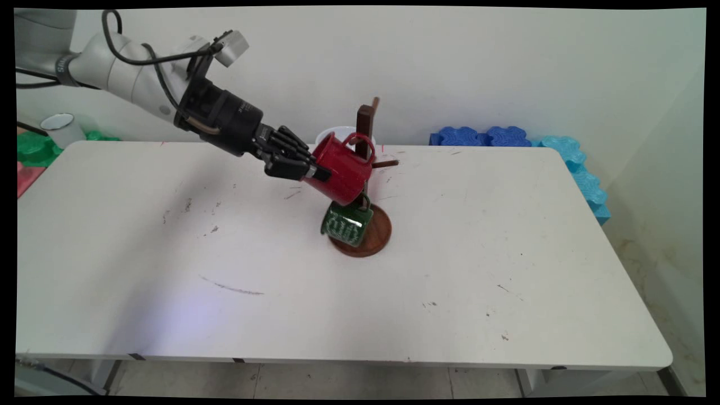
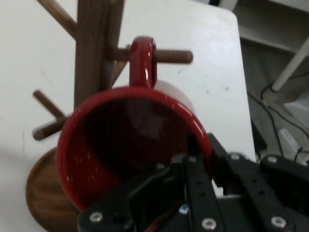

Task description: Place the picked object on the table

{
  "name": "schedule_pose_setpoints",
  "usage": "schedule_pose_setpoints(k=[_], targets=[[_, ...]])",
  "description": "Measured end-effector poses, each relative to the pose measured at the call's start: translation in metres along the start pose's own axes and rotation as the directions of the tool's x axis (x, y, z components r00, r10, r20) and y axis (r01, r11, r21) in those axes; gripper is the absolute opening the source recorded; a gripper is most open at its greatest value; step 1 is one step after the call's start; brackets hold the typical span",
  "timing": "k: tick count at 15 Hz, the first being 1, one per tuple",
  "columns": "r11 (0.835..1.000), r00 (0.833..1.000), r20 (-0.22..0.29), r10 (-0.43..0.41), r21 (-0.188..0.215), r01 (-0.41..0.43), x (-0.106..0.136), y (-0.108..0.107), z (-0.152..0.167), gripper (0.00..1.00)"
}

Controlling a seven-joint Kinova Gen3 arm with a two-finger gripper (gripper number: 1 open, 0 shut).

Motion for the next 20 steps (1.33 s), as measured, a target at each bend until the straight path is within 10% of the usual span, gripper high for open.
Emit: schedule_pose_setpoints(k=[20], targets=[[1.0, 1.0, -0.01, -0.009, -0.025, 0.008, 0.003, 0.016, -0.007, 0.0]])
